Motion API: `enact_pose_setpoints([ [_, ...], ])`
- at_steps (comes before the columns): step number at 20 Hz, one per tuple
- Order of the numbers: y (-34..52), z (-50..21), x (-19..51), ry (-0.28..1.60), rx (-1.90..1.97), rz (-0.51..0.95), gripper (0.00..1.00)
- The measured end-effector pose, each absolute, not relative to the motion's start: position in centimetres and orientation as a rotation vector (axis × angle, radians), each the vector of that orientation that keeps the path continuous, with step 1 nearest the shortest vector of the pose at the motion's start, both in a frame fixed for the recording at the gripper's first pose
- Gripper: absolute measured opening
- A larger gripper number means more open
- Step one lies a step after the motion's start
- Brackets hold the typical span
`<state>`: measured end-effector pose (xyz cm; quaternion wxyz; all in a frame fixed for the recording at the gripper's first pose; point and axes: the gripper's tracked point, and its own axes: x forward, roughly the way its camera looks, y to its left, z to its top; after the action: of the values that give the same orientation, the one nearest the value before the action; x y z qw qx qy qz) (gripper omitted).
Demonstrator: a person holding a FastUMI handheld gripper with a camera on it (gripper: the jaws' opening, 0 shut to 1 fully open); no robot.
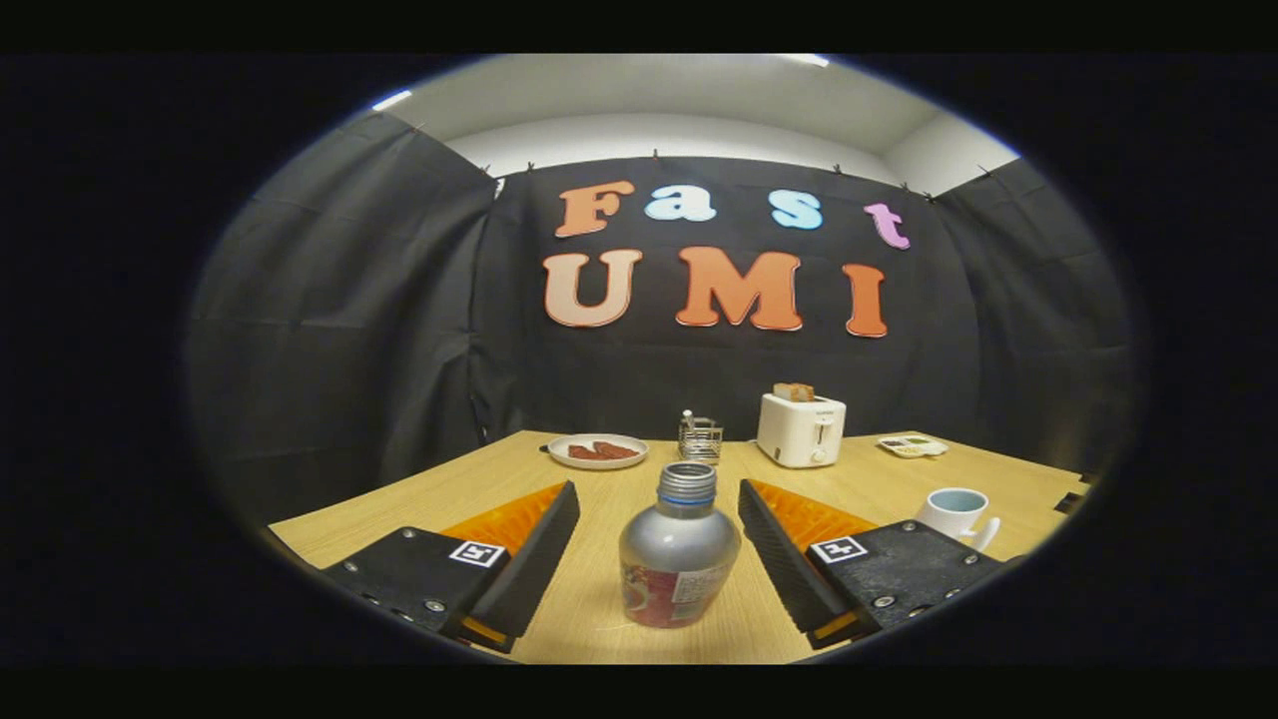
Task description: Take the bottle from table, then pour the juice into the cup, finally place the bottle on the coaster
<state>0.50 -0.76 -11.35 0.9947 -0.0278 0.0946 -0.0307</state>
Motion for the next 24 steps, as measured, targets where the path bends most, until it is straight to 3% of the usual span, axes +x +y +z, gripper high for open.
enact_pose_setpoints([
  [12, -2.0, -19.5, -0.5, 0.375, -0.041, -0.075, 0.95],
  [16, -1.6, -19.6, -0.4, 0.389, -0.052, -0.050, 0.87],
  [17, -1.3, -19.5, -0.5, 0.383, -0.053, -0.041, 0.80],
  [24, -1.6, -18.6, 0.2, 0.390, 0.071, -0.021, 0.76],
])
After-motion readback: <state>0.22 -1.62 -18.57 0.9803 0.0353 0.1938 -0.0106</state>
